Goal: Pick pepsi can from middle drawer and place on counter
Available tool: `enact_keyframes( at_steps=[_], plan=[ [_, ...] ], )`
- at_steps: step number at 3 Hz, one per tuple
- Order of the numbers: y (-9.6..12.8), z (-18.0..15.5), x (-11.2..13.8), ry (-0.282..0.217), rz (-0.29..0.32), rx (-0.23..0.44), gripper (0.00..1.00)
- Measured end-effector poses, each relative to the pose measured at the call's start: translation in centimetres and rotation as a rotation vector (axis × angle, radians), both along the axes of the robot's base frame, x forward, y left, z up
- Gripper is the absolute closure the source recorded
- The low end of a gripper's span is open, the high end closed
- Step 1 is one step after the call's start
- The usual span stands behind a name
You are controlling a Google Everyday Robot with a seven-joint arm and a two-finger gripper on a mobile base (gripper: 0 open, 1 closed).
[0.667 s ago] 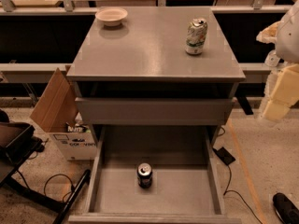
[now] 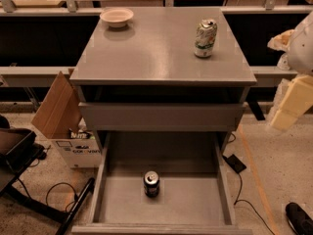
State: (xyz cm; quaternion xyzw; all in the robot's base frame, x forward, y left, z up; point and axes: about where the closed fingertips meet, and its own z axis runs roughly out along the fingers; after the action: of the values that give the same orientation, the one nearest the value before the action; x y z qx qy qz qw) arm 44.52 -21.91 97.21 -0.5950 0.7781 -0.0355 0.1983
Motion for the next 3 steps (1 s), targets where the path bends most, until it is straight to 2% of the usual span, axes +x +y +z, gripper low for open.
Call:
enact_keyframes(
  at_steps=[1, 2, 3],
  plan=[
    [-1.1, -6.0, 1.6, -0.017, 0.017, 0.139, 0.00],
    [-1.0, -12.1, 3.4, -0.067, 0.052, 0.304, 0.00],
    [-0.4, -18.0, 5.9, -0.183, 0.095, 0.508, 0.00]
  ],
)
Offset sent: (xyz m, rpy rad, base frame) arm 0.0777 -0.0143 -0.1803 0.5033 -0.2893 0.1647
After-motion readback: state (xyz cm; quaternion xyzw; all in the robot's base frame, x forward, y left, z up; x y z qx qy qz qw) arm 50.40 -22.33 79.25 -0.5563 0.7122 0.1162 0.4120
